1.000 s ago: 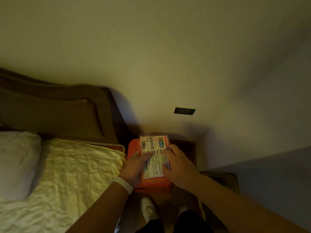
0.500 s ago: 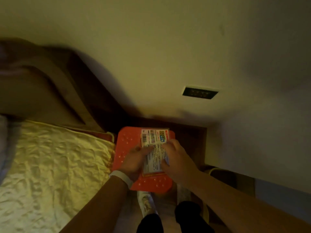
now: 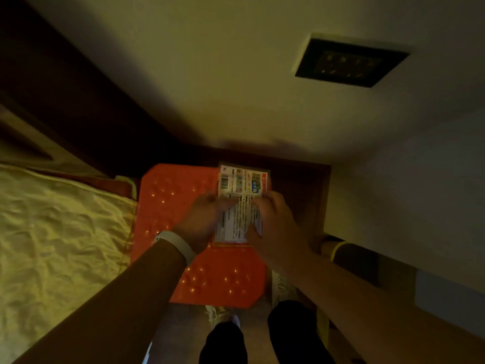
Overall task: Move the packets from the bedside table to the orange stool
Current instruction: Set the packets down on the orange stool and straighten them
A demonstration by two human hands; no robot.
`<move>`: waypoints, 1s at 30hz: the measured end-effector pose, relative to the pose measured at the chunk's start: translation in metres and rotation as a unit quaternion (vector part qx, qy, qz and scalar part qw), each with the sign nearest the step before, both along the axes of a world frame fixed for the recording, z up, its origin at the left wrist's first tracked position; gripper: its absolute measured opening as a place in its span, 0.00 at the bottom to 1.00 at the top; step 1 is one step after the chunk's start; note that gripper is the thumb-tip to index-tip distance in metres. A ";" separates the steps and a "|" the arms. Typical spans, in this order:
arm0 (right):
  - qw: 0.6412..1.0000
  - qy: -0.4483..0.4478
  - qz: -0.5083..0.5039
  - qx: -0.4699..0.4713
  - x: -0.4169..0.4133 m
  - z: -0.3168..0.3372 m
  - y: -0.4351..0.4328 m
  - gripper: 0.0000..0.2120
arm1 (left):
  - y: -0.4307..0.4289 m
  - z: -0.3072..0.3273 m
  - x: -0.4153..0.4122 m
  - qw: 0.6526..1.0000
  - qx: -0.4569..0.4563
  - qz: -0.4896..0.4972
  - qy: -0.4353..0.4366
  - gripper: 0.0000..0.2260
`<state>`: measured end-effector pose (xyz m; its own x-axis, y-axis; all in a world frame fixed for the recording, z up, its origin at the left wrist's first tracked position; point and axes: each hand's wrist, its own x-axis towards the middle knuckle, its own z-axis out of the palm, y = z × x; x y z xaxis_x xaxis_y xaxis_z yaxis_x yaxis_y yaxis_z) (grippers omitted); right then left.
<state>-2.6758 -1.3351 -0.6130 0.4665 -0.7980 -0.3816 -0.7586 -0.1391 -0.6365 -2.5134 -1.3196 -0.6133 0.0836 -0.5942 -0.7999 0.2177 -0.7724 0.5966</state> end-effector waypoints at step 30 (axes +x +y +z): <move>0.995 0.032 -0.096 0.017 0.017 -0.016 0.032 0.38 | 0.056 -0.013 0.002 0.910 -0.049 -0.164 -0.377 0.33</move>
